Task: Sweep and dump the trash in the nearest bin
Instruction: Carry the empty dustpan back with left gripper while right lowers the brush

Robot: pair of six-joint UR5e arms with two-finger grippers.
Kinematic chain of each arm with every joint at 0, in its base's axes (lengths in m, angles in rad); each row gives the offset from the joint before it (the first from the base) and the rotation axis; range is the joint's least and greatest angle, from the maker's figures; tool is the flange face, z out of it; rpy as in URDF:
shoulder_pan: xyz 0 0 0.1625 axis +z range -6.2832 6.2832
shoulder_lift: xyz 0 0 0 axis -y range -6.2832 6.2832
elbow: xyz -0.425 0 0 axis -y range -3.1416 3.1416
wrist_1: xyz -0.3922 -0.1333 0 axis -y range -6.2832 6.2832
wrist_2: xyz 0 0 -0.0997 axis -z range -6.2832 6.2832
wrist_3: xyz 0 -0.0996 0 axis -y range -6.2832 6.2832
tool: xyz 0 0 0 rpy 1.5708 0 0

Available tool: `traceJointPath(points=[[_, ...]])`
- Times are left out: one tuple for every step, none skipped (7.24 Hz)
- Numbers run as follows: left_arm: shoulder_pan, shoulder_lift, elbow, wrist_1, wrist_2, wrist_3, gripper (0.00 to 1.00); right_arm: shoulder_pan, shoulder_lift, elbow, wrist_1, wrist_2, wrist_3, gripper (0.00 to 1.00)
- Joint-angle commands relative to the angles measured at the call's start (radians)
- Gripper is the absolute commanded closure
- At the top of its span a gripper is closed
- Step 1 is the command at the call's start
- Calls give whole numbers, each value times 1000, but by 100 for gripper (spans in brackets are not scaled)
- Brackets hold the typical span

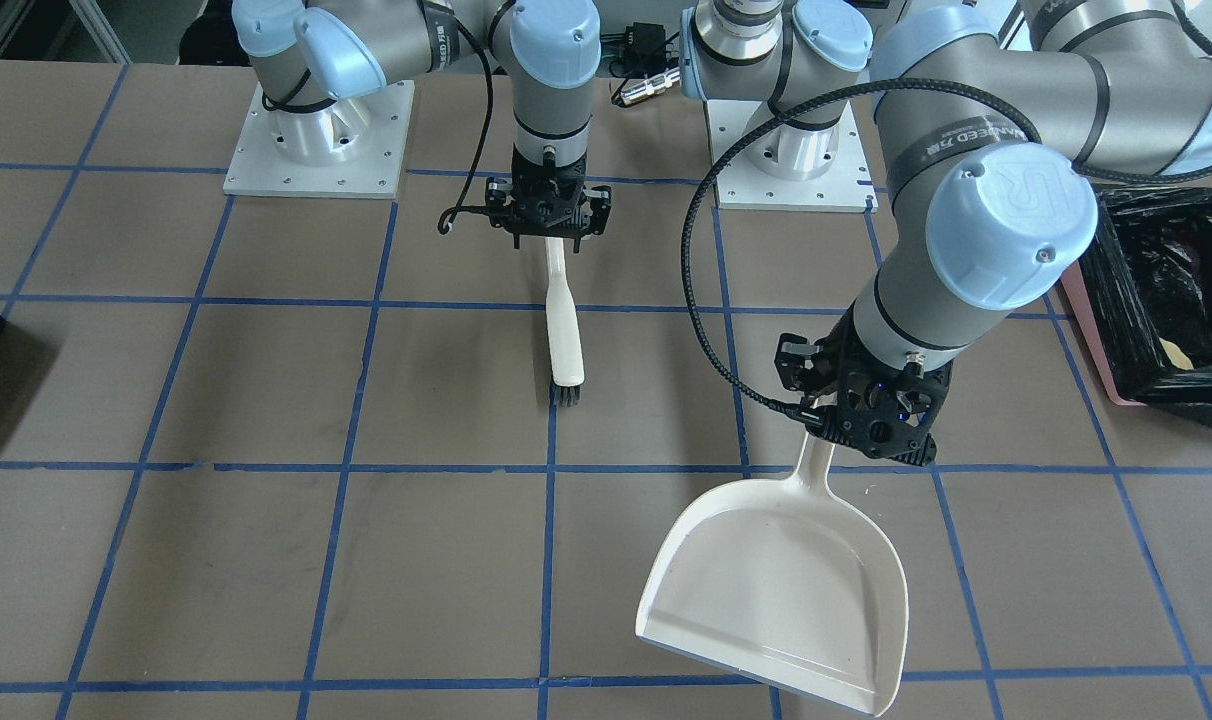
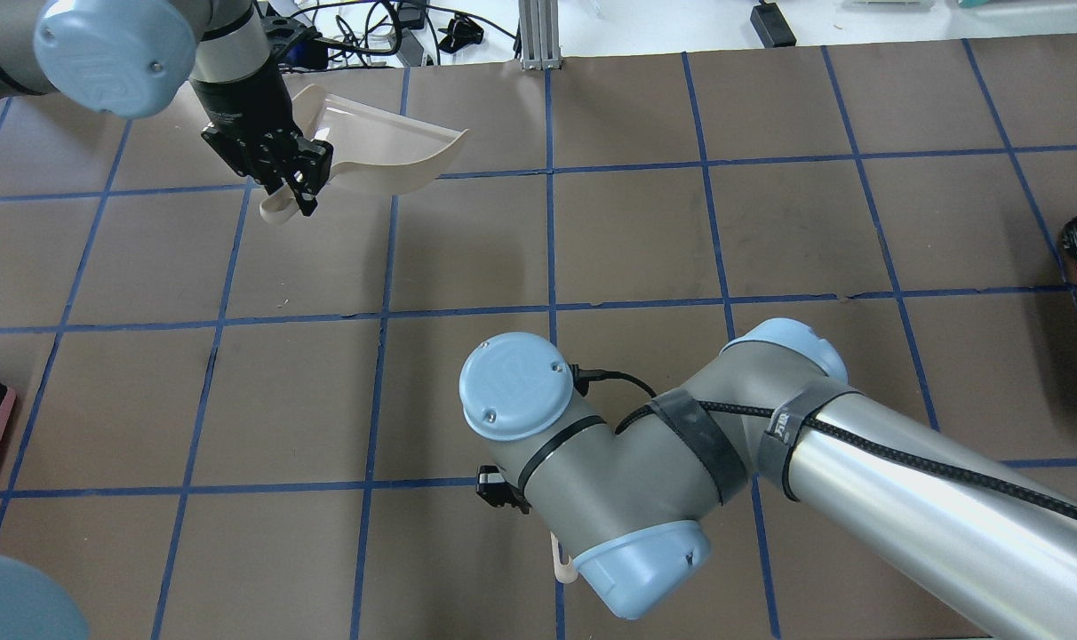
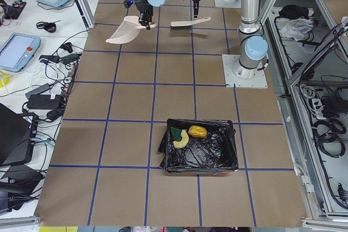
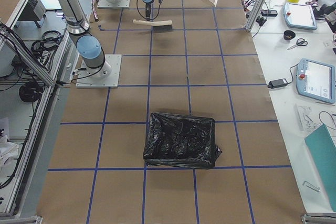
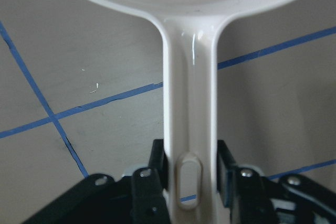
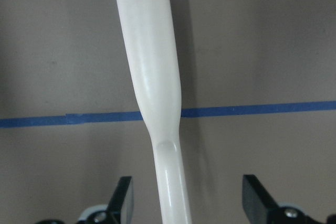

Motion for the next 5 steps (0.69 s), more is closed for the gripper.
traceJointPath(points=[[-25,-2,0,1,-4,-50,100,-104,-95,-29,87,-2,-160,21],[-78,-13,0,10,-4,-128,100,-161,-112,-74,162,-1,-271,21],[-112,-28,0,15,-7,-174,100,-212,-120,-125,249,-1,-323,21],[-134,-45,0,32,-39,-211,100,-273,-121,-182,317,-1,-428,21],[-163,-65,-1,79,-73,-268,100,-356,-123,-237,403,8,-497,21]])
